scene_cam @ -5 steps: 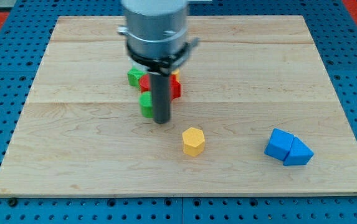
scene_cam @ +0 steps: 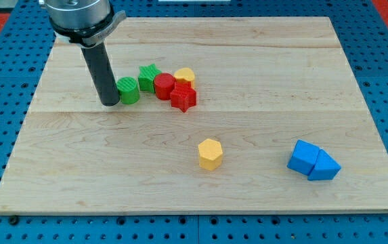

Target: Place the green blocks to the top center

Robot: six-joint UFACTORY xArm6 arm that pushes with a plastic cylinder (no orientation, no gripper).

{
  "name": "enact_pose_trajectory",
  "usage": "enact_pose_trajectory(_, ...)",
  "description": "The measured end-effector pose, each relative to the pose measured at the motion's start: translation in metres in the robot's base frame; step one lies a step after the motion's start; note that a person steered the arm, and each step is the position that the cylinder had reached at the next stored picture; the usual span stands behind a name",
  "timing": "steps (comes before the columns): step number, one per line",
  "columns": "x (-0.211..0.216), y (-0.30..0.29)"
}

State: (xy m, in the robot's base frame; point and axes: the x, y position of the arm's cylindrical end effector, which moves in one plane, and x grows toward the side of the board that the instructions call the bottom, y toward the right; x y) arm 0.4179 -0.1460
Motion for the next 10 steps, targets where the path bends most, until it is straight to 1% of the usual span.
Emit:
enact_pose_trajectory(1,-0.031,0.007)
enact_pose_trajectory(2,-0.048,0.031)
enact_pose_trajectory(5,-0.053,0.147)
enact_pose_trajectory(6,-0.065,0.176)
enact_pose_trajectory(8,-0.114,0.188)
enact_pose_trajectory(9,-0.085,0.237)
enact_pose_trajectory(10,-0.098,0.285)
